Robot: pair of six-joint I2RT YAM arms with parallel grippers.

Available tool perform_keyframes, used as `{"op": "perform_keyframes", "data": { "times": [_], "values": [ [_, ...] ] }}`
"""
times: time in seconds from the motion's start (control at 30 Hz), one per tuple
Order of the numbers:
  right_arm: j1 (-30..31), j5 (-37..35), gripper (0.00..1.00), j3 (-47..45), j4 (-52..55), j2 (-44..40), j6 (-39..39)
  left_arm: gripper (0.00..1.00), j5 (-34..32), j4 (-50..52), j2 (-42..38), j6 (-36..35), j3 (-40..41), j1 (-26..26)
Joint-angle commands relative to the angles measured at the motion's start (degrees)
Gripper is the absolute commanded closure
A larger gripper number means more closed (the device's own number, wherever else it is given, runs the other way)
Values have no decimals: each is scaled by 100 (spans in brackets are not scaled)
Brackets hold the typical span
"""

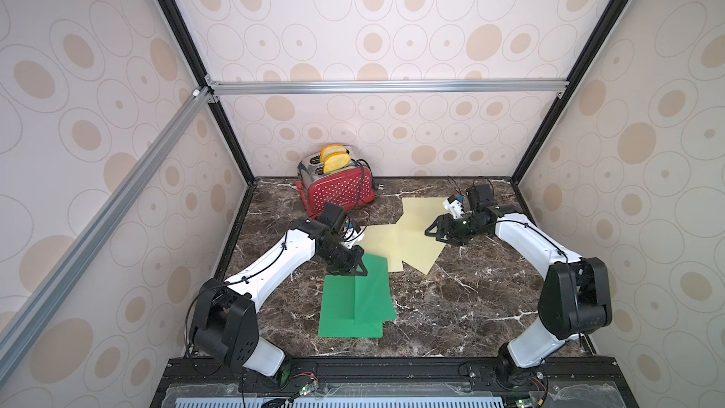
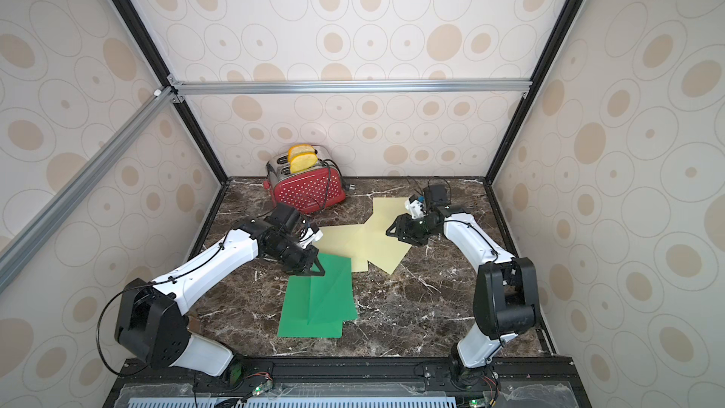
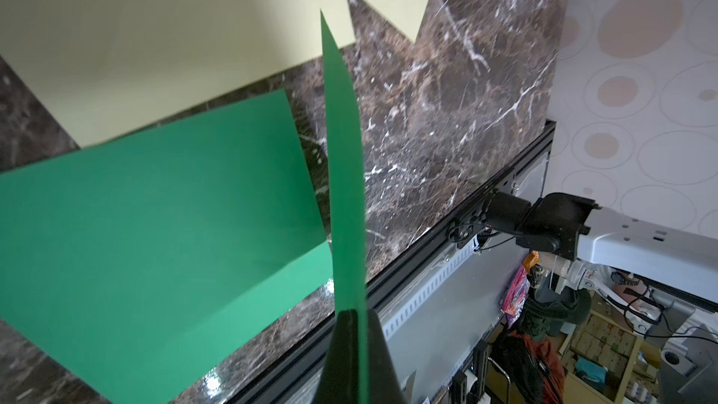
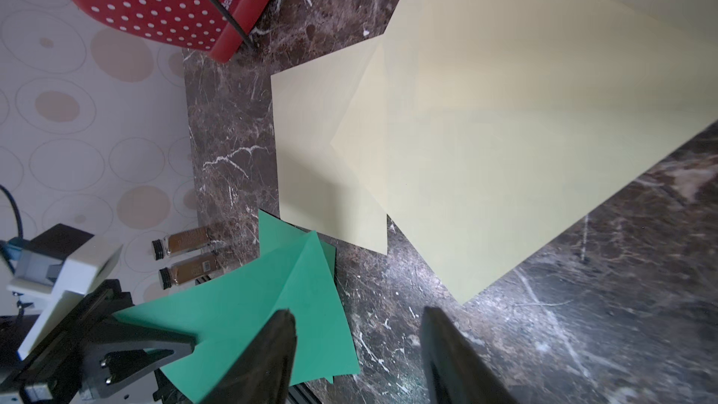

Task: Sort the scattered colored papers by color
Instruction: Place the colored paper.

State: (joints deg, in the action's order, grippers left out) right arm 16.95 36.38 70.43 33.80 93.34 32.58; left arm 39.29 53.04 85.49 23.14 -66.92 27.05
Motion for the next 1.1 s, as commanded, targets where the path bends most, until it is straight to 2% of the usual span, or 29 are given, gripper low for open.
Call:
{"op": "perform_keyframes", "data": {
  "times": [0.0,0.27,0.47,0.6,0.8,1.07],
  "values": [
    [181,67,43,-369,-248,-216,181,100,-26,439,2,-323,107,-17],
    [608,281,43,-951,-760,-377,366,100,-92,969,415,-1026,4,-16],
    [1021,622,44,-1333,-1693,-362,708,100,-437,1216,684,-1345,-128,-18],
    [1214,800,48,-1508,-2056,-282,838,100,-650,1131,747,-1281,-211,-20],
    [1455,800,48,-1568,-2054,-278,838,100,-994,912,775,-1056,-271,-23],
    [1548,916,48,-1489,-1994,-139,772,100,-1230,422,659,-577,65,-24]
  ]
}}
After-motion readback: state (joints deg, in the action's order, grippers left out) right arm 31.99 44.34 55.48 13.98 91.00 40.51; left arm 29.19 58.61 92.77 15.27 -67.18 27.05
